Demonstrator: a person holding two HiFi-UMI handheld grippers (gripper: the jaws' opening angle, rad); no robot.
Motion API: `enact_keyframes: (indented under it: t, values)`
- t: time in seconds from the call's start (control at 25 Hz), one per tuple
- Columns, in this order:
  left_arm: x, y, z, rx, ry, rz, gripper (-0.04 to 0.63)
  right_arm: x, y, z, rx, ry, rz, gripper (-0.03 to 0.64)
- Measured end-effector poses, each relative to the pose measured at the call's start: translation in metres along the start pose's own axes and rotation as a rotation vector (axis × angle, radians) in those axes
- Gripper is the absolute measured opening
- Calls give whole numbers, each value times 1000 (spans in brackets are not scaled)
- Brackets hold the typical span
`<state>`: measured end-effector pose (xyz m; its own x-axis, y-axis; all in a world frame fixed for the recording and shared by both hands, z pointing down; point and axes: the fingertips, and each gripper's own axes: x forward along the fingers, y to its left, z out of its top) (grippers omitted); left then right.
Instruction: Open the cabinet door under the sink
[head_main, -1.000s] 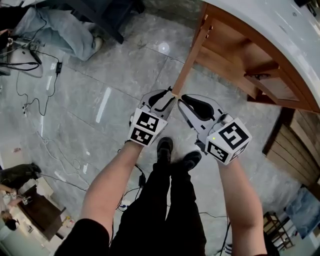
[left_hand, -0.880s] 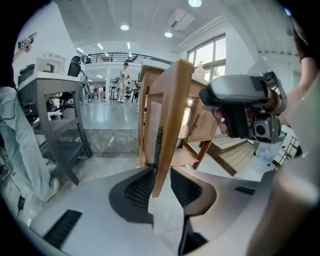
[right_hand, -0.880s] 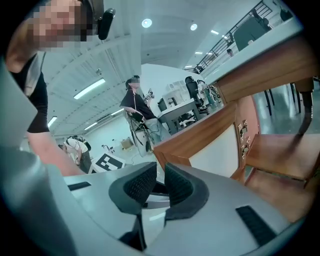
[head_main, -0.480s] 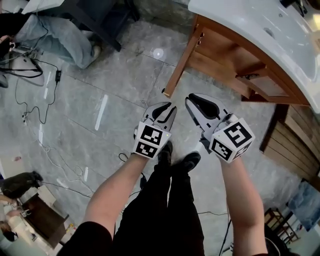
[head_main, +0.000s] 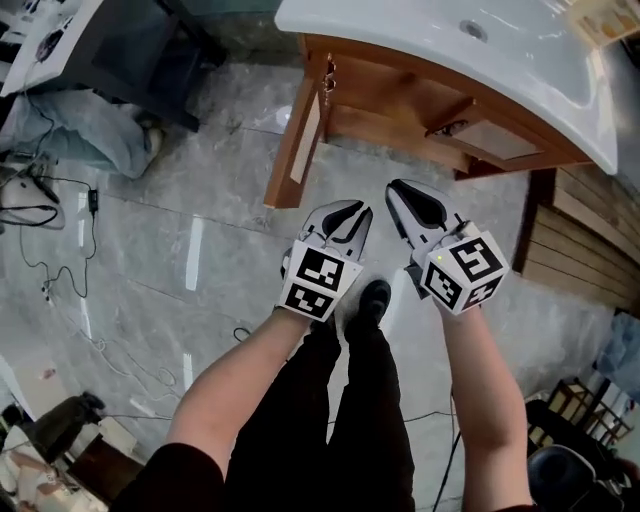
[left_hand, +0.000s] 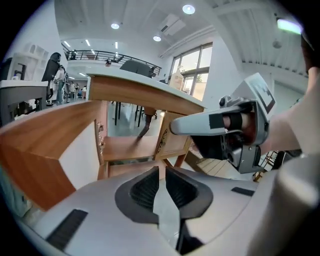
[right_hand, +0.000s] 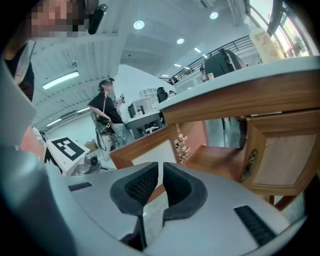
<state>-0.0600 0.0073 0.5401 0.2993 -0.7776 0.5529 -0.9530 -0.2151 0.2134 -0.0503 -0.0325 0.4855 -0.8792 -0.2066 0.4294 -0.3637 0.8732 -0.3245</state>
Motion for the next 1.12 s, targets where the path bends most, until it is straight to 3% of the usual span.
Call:
enact_keyframes:
  t: [0.28, 0.52, 0.76, 1.12]
  values:
    - [82, -8, 31, 25, 18, -2, 46, -31, -116, -16, 76, -32, -189, 45]
    - [152, 12, 58, 8, 17, 34, 44, -27, -186, -37, 124, -9, -255, 77]
    - [197, 23, 75, 32, 17, 31, 44, -8, -220, -45, 147, -3, -270, 117]
    - [223, 36, 68, 41, 41, 27, 44, 23, -259, -47, 208, -7, -366, 149]
